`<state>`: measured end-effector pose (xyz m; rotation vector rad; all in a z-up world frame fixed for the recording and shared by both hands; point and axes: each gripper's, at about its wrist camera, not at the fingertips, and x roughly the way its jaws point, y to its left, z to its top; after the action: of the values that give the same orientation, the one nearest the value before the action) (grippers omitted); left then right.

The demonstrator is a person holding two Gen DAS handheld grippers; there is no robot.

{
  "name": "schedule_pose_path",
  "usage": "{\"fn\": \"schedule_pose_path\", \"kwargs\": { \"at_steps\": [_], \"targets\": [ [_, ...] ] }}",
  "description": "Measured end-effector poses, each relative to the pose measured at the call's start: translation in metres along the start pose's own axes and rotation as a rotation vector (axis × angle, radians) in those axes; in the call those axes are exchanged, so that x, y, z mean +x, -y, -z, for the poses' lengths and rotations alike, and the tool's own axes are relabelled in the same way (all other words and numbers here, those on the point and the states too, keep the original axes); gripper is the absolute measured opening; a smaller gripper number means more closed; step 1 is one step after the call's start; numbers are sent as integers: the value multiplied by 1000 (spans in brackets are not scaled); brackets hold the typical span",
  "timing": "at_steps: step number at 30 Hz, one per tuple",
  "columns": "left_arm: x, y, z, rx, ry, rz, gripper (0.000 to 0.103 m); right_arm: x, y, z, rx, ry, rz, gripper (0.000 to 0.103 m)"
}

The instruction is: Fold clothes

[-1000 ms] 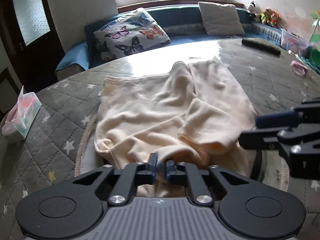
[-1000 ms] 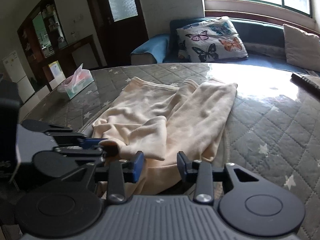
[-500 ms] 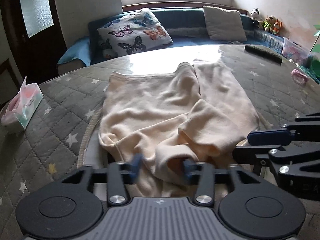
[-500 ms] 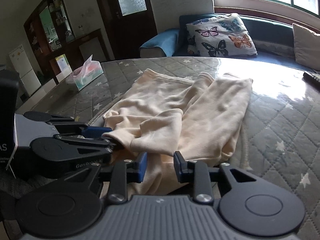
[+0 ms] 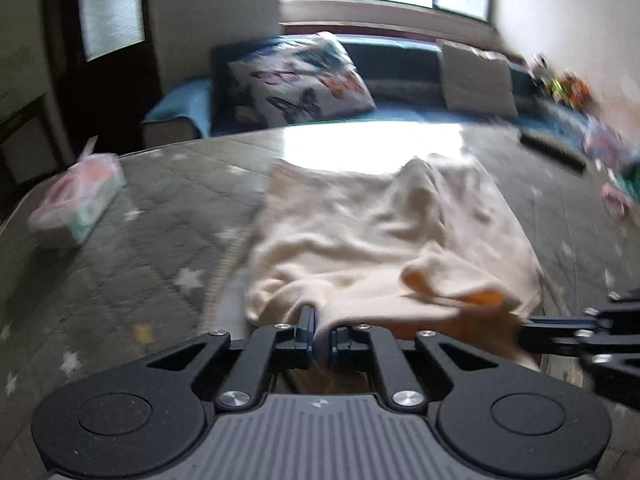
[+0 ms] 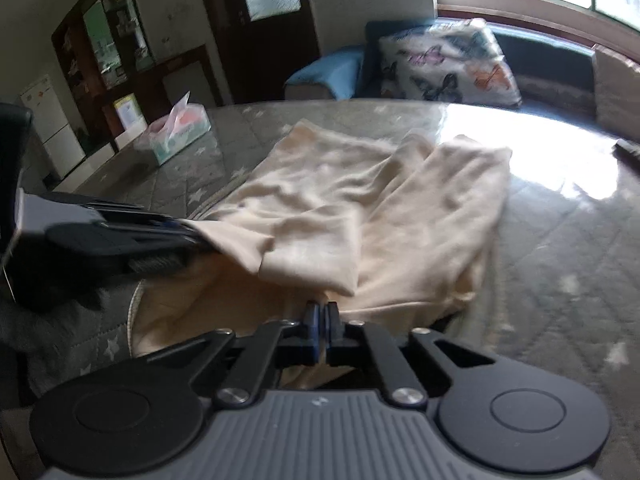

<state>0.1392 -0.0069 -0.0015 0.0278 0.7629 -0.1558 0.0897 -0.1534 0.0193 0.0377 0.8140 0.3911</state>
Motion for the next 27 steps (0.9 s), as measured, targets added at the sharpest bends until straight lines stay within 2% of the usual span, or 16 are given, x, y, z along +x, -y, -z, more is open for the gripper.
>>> {"fn": "schedule_pose_path", "kwargs": {
  "at_steps": [6, 10, 13, 14, 16, 19, 20, 22, 23, 26, 27],
  "targets": [
    [-44, -54, 20, -201, 10, 19, 8, -63, 19, 20, 5, 56, 23, 0],
    [-62, -70, 46, -233, -34, 19, 8, -98, 28, 42, 10, 34, 37, 0],
    [-64, -77, 60, -248, -70, 2, 8, -108, 32, 49, 1, 6, 60, 1],
    [-65, -80, 65, -256, -77, 2, 8, -107, 33, 47, -8, 3, 77, 6],
    [-68, -83, 71, -268, -87, 4, 8, -101, 34, 37, -20, 7, 100, 8],
    [-70, -84, 73, -266, -97, 9, 12, -81, 37, 13, -32, 19, 83, 13],
    [-72, -82, 73, -252, -96, 7, 12, -71, 36, 4, -43, 21, 80, 18],
    [-73, -78, 72, -221, -92, 5, 15, -46, 35, -19, -65, 23, 73, 21],
    [-75, -75, 70, -206, -89, 8, 19, -33, 35, -29, -68, 17, 65, 21],
    [-85, -73, 67, -167, -61, -8, 43, 7, 33, -57, -71, -2, 44, 21],
    [-86, -74, 66, -154, -51, -15, 47, 19, 32, -64, -69, -10, 38, 21]
  ]
}}
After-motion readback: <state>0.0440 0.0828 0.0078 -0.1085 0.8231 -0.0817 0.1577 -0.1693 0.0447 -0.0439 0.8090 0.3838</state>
